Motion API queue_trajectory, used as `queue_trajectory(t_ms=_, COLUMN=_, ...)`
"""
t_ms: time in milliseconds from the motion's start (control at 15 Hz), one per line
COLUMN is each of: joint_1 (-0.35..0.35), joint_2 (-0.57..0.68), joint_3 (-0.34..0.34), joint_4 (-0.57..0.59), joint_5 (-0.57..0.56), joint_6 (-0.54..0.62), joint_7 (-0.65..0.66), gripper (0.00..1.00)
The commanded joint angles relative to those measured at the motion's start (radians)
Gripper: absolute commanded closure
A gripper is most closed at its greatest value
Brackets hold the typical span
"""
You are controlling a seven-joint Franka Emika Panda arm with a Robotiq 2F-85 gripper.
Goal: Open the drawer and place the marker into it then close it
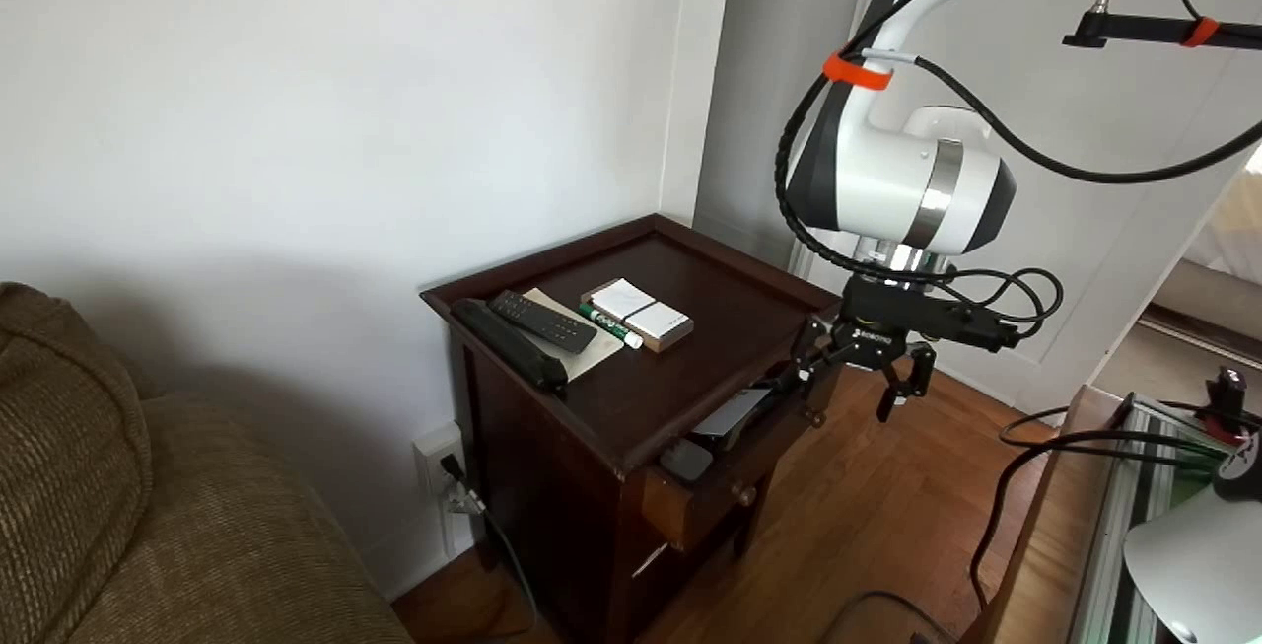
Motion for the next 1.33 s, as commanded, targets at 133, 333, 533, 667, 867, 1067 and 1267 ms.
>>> queue_trajectory(t_ms=133, joint_1=-0.042, joint_2=0.126, joint_3=0.067, joint_4=0.122, joint_5=0.187, joint_6=0.037, joint_7=-0.01, gripper=0.0)
queue_trajectory(t_ms=333, joint_1=-0.04, joint_2=0.19, joint_3=0.092, joint_4=0.177, joint_5=0.271, joint_6=0.06, joint_7=-0.016, gripper=0.0)
queue_trajectory(t_ms=533, joint_1=-0.034, joint_2=0.217, joint_3=0.118, joint_4=0.199, joint_5=0.361, joint_6=0.105, joint_7=-0.04, gripper=0.0)
queue_trajectory(t_ms=667, joint_1=-0.034, joint_2=0.221, joint_3=0.133, joint_4=0.203, joint_5=0.43, joint_6=0.138, joint_7=-0.059, gripper=0.0)
queue_trajectory(t_ms=867, joint_1=-0.031, joint_2=0.227, joint_3=0.151, joint_4=0.219, joint_5=0.563, joint_6=0.198, joint_7=-0.117, gripper=0.0)
queue_trajectory(t_ms=1067, joint_1=-0.01, joint_2=0.195, joint_3=0.155, joint_4=0.225, joint_5=0.738, joint_6=0.24, joint_7=-0.186, gripper=0.0)
queue_trajectory(t_ms=1267, joint_1=0.054, joint_2=0.181, joint_3=0.096, joint_4=0.246, joint_5=0.928, joint_6=0.23, joint_7=-0.301, gripper=0.0)
